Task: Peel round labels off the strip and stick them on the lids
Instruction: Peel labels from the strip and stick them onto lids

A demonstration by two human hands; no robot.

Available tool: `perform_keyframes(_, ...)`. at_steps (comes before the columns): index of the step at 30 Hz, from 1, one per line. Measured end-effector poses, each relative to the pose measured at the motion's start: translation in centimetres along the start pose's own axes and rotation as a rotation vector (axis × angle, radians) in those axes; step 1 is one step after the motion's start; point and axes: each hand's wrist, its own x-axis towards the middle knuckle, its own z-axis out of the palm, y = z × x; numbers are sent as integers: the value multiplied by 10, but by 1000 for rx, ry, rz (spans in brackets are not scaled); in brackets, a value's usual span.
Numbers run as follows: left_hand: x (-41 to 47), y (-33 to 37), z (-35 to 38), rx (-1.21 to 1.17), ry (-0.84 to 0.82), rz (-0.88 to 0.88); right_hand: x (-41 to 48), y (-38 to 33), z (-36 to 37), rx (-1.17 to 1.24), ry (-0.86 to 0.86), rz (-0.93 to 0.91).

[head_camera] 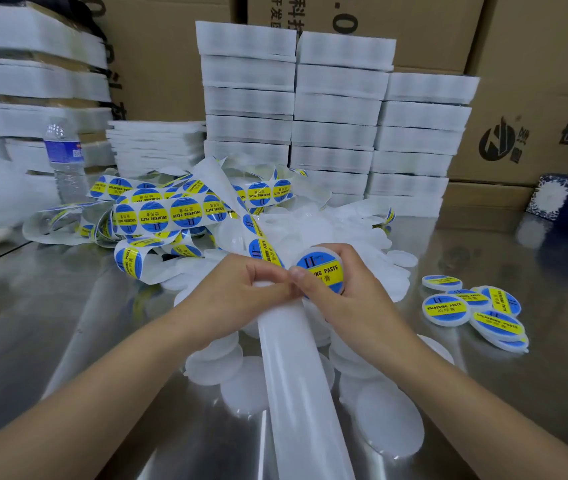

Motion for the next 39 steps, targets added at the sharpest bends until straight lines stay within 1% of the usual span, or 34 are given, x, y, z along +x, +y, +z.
perform_keyframes(2, 0, 0, 0, 95, -12, 48, 0, 0, -1, -4, 19, -1)
perform_keyframes(8, -3, 2, 1, 179, -63, 78, 0, 2, -2, -62, 14, 1)
perform_keyframes(11, -3, 1, -1, 174, -71, 77, 1, 2, -3, -67, 42, -18)
perform_keyframes(18, -3, 1, -1, 145, -77, 98, 1, 0, -7, -113, 35, -24)
perform_keyframes(22, -3, 2, -2, 147, -108, 99, 0, 0, -9, -205, 37, 3)
perform_keyframes(26, -3, 2, -2, 174, -85, 105, 4, 1, -9, -255, 56, 20)
perform_keyframes(31, -3, 2, -1, 177, -69, 123, 3, 1, -9, -207, 91, 6)
perform_keyframes(39, -2, 1, -1, 175, -75, 151, 4, 1, -9, -174, 72, -22)
